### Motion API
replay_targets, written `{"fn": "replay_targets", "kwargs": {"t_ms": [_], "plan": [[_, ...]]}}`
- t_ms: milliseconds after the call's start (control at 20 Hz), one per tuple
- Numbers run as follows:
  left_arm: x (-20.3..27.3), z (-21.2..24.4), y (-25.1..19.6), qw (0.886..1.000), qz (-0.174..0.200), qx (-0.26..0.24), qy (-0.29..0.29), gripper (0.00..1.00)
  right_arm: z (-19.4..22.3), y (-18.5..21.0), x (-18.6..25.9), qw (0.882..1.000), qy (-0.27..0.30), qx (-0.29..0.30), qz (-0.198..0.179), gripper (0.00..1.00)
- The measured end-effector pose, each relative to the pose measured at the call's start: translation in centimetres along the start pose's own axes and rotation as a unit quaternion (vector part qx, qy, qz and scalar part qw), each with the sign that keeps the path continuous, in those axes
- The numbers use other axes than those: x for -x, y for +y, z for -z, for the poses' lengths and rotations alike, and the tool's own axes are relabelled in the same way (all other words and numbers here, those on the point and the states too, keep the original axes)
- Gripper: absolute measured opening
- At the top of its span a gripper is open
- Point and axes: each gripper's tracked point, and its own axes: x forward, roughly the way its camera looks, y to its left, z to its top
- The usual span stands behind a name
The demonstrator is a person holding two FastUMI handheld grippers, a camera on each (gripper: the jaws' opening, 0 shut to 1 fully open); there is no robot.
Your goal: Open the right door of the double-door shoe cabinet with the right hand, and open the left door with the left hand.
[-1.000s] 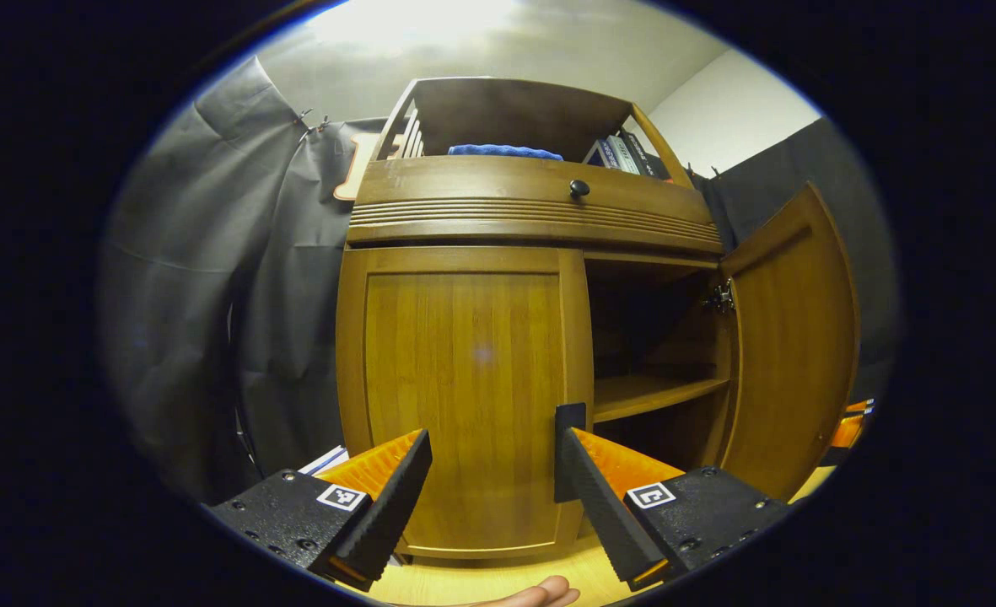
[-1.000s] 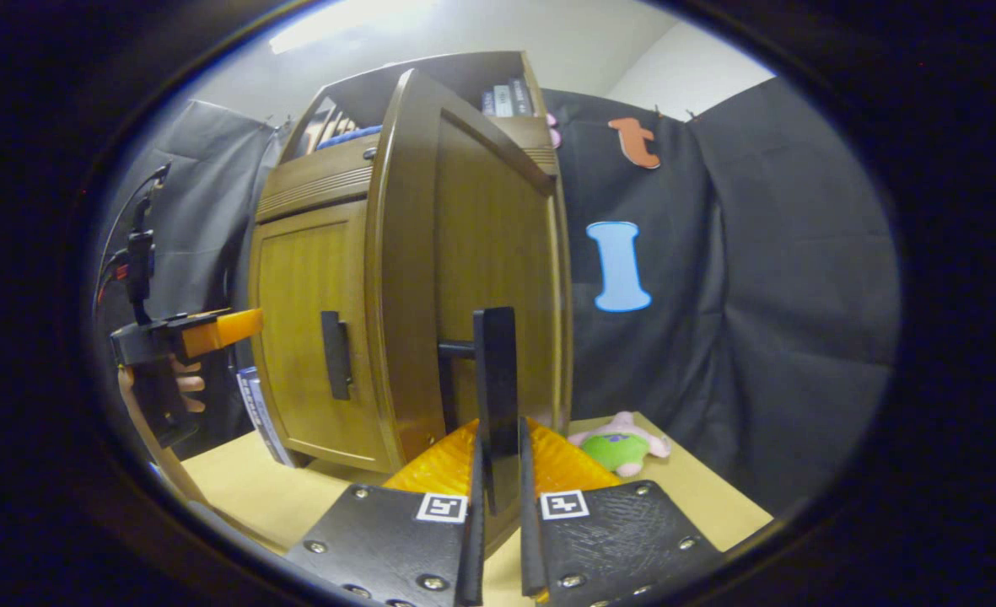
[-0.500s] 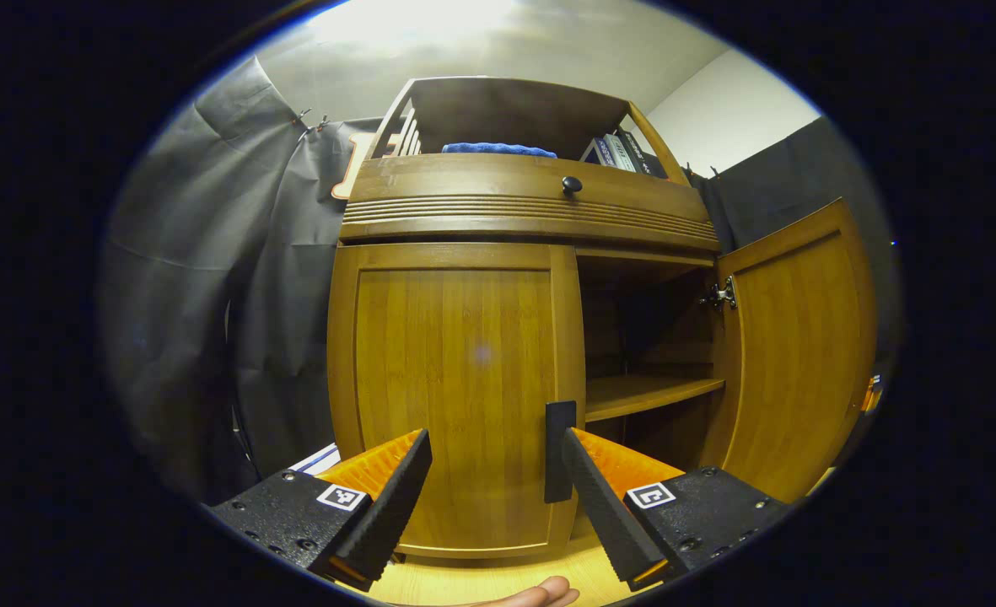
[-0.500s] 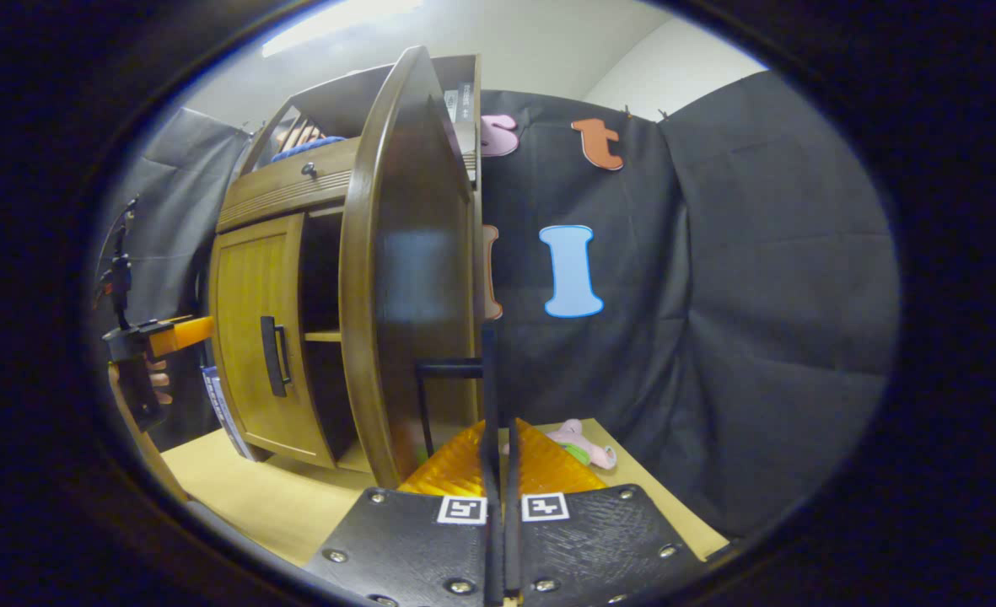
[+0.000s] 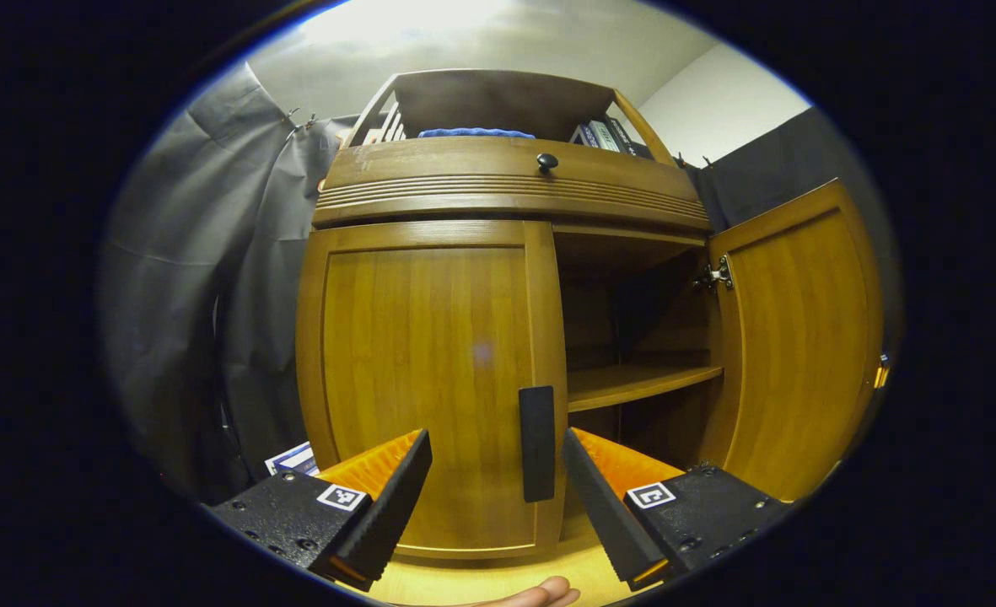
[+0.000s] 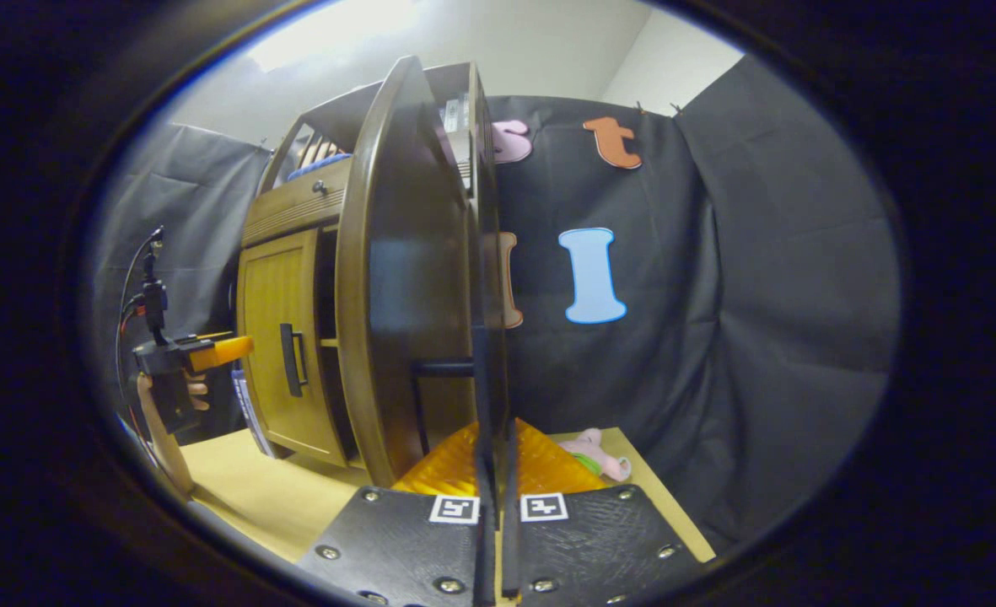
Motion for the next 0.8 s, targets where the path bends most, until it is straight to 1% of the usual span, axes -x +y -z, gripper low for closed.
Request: {"fn": "replay_targets", "kwargs": {"t_ms": [50,100,200,250,300,350,400,450,500,550,600,650,700,800], "plan": [[-0.4,0.2,-0.5,1.0,0.003,0.0,0.001,0.95,0.2,0.2,0.1,1.0,0.001,0.001,0.001,0.04],[-0.7,0.6,-0.9,1.0,0.004,-0.001,0.006,0.95,0.1,0.5,0.4,1.0,-0.003,0.003,0.003,0.07],[-1.5,1.3,-2.1,1.0,0.011,-0.004,0.014,0.95,-0.1,-0.6,1.5,0.999,-0.01,0.007,0.032,0.19],[-1.9,1.7,-2.7,1.0,0.016,-0.004,0.016,0.96,0.0,-0.8,1.8,0.999,-0.013,0.0,0.043,0.32],[-2.2,2.2,-3.4,1.0,0.021,-0.003,0.02,0.95,0.1,-0.7,2.1,0.999,-0.012,-0.008,0.051,0.44],[-2.5,2.7,-3.8,0.999,0.025,-0.005,0.024,0.95,0.1,-1.0,2.7,0.998,-0.012,-0.006,0.066,0.57],[-2.8,3.2,-4.2,0.999,0.026,-0.008,0.026,0.95,-0.2,-1.3,3.3,0.997,-0.013,0.003,0.075,0.6],[-3.1,3.5,-4.2,0.999,0.023,-0.009,0.024,0.95,-1.0,-1.5,4.3,0.996,-0.025,0.012,0.086,0.75],[-3.4,3.5,-4.3,1.0,0.02,-0.01,0.02,0.97,-1.9,-2.2,5.4,0.994,-0.038,0.016,0.103,0.71],[-3.9,3.6,-4.2,1.0,0.015,-0.01,0.017,0.99,-2.6,-3.0,6.7,0.991,-0.049,0.016,0.121,0.72],[-4.3,3.8,-4.1,1.0,0.011,-0.011,0.016,0.99,-3.0,-3.2,7.8,0.99,-0.054,0.011,0.132,0.77],[-4.8,4.1,-4.0,1.0,0.007,-0.015,0.02,0.99,-3.0,-2.9,8.7,0.988,-0.055,0.011,0.142,0.86],[-5.3,4.7,-3.6,0.999,-0.002,-0.025,0.028,0.99,-3.0,-2.3,9.6,0.988,-0.056,0.014,0.146,0.79],[-6.2,5.2,-3.4,0.999,-0.004,-0.034,0.027,0.97,-3.0,-0.7,11.1,0.987,-0.062,0.017,0.145,0.96]]}}
